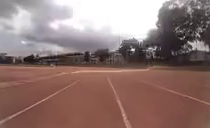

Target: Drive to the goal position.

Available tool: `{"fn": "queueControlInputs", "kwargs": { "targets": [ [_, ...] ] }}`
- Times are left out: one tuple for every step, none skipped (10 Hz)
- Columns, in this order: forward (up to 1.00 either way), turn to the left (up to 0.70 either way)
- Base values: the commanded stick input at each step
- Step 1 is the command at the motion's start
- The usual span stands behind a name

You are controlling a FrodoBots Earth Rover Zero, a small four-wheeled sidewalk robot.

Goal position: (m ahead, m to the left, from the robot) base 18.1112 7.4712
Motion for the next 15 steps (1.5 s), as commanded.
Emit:
{"fn": "queueControlInputs", "kwargs": {
  "targets": [
    [0.45,0.0],
    [0.45,0.0],
    [0.45,0.0],
    [0.45,0.0],
    [0.45,0.0],
    [0.45,0.0],
    [0.45,0.0],
    [0.45,0.0],
    [0.45,0.0],
    [0.45,0.0],
    [0.45,0.0],
    [0.45,0.0],
    [0.45,0.0],
    [0.45,0.0],
    [0.45,0.0]
  ]
}}
